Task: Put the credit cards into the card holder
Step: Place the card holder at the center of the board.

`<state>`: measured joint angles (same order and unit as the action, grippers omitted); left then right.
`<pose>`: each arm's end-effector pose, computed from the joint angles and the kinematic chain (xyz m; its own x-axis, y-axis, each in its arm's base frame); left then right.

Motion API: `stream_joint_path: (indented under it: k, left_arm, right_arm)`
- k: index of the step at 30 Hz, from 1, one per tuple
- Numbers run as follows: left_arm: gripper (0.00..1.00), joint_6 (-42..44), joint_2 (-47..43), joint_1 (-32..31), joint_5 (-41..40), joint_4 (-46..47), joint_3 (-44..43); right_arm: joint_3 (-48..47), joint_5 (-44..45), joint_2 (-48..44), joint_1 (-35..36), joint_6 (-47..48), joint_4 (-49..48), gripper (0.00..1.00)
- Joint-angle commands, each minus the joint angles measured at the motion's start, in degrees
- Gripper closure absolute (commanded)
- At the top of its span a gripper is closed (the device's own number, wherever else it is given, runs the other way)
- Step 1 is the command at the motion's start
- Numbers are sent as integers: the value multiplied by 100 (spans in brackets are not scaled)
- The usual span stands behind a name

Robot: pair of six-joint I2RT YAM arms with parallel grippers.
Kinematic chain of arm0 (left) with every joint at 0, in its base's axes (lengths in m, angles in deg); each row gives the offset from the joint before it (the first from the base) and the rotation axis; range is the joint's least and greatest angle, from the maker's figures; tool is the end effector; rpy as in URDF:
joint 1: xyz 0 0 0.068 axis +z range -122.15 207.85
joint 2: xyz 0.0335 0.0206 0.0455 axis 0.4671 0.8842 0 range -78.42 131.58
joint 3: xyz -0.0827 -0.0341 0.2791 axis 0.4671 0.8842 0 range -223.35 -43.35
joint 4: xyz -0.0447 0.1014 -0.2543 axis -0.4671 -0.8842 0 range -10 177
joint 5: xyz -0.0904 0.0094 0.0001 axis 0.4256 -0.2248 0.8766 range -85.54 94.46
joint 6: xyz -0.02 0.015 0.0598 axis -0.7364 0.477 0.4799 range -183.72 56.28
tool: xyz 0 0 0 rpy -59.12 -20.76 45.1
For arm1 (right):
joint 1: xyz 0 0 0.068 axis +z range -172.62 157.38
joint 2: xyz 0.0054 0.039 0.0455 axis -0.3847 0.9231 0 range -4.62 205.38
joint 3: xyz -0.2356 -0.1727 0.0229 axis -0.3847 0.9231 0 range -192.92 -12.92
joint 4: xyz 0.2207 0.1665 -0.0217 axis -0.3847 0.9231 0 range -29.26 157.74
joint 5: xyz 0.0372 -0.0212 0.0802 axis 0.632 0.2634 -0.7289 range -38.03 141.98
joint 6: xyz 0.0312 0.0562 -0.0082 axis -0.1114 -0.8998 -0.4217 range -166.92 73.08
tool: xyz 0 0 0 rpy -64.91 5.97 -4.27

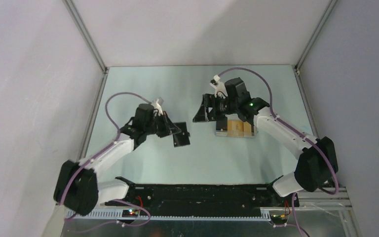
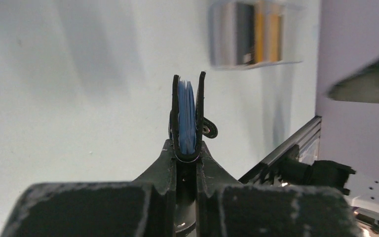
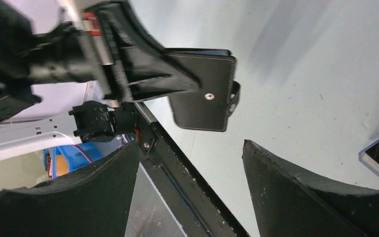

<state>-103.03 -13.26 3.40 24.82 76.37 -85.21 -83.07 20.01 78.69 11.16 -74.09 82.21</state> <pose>0.2342 -0.1259 0.2558 -0.8054 -0.2862 -0.5190 0.1817 0.7143 -0.6759 0.2773 0.2178 0.3288 -0.8009 -0.0697 -0.5947 -0.5261 0.5561 0.6434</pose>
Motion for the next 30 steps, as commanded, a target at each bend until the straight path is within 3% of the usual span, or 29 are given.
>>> stream_joint_path:
  k: [1, 3, 5, 6, 7, 8, 10, 13, 19, 24, 30]
  left_arm:
    - [100, -384, 797, 121, 899, 1511, 367]
    - [96, -328, 1260, 122, 921, 1655, 347]
    - [79, -275, 1687, 127, 946, 1702, 264]
    - [53, -243, 1867, 130, 900, 1708, 239]
    - [40, -208, 1911, 132, 834, 1692, 209]
    - [14, -129, 1901, 133, 639, 1581, 198]
    - [2, 73, 1734, 131, 42, 1047, 121]
    - [0, 351, 1526, 129, -564, 313, -120]
    - [8, 303, 1548, 152, -283, -39, -25]
    - [23, 307, 1937, 190, -263, -252, -73]
    - [46, 315, 2333, 192, 61, -378, -187]
  right_arm:
    - [58, -244, 213, -4, 106, 152, 19]
    - [94, -221, 357, 5, 101, 120, 19]
    - [111, -215, 508, 39, 91, 107, 18]
    - [109, -201, 600, 49, 86, 109, 18]
    - [114, -166, 648, 80, 93, 117, 17]
    - [110, -155, 728, 91, 101, 128, 17]
    - [119, -38, 842, 135, 118, 181, 17]
    - [124, 140, 1004, 186, 146, 315, 19]
    - [114, 11, 1606, 269, 77, 452, 32]
    - [100, 36, 2032, 394, -114, 402, 47]
    - [-264, 752, 2398, 581, -53, 959, 55]
